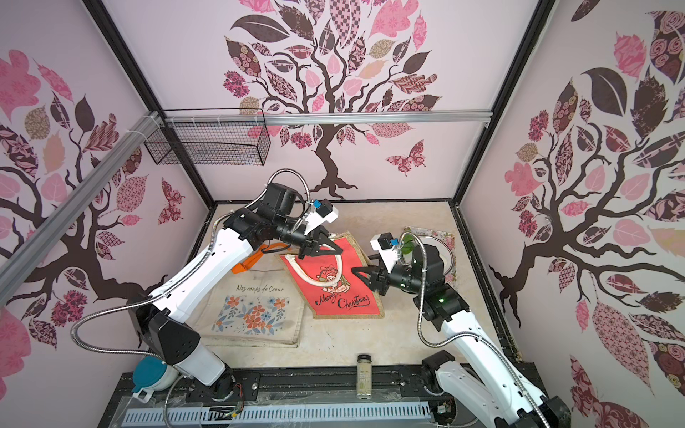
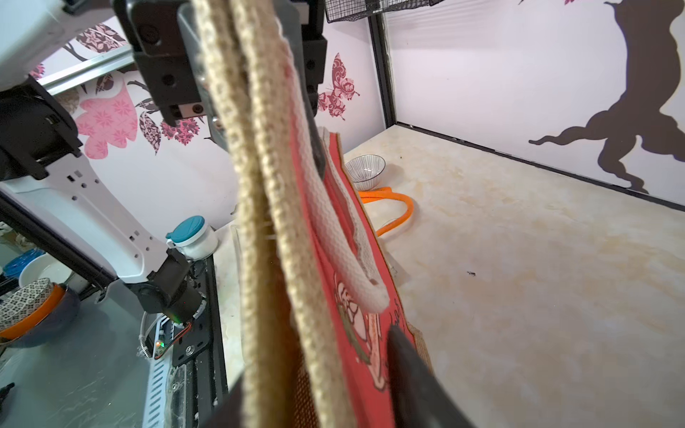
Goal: Put away the canvas bag
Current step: Press the canvas bag at the center of the board.
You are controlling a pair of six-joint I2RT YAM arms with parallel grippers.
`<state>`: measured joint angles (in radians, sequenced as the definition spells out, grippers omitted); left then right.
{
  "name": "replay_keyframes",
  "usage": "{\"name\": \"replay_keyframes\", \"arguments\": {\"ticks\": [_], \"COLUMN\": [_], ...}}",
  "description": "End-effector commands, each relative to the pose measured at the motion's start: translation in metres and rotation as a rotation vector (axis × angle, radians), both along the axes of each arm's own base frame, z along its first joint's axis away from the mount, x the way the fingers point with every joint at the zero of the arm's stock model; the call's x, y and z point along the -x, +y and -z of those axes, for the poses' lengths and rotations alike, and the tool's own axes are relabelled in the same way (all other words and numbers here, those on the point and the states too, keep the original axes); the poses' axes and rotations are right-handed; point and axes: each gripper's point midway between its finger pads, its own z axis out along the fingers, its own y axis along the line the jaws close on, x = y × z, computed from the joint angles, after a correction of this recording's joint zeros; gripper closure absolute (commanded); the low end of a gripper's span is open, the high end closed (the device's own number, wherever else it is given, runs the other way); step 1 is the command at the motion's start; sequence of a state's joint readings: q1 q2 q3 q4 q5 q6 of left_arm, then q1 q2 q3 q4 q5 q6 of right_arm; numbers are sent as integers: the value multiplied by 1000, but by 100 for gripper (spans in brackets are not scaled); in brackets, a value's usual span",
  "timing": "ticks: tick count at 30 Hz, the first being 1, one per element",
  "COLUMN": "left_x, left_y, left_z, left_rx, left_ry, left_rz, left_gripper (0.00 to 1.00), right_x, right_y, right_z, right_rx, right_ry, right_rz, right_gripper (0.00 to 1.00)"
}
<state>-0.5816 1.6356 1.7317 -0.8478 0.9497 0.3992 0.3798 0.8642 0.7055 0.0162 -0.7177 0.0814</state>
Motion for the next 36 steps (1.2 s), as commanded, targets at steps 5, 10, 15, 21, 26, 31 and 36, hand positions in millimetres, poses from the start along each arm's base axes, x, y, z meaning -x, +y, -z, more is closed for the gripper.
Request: {"name": "replay_keyframes", "arguments": {"ticks": [5,10,15,21,26,31,36], "left_x": [-19,-22,-19,-7,-4,-3,-3], "left_y": [13,21,23,17,15,17,17], "left_z": [-29,-38,-40,-36,-15,-3,2], "left_rx": [59,98,87,123,91,50,40], "left_ry": [-81,-107,-117,-71,-9,6,10], "left_rz": [-177,-256,-248,-155,-131,-128,-126], "left_gripper": [100,100,100,100,100,100,100], "right_x": [-7,4,19,29,20,21,24], "right_y": [-32,-49,-42,-11,-5,3,9], "right_z": [-1,12,30,41,38,33,32], "right_rx": [-50,-72,-85,-128,-77,-52,-15], "right_ry": [83,174,233,258,180,135,87], "right_rz": [255,346,280,58,56,24,3], "right_gripper": [0,0,0,22,30,35,47]}}
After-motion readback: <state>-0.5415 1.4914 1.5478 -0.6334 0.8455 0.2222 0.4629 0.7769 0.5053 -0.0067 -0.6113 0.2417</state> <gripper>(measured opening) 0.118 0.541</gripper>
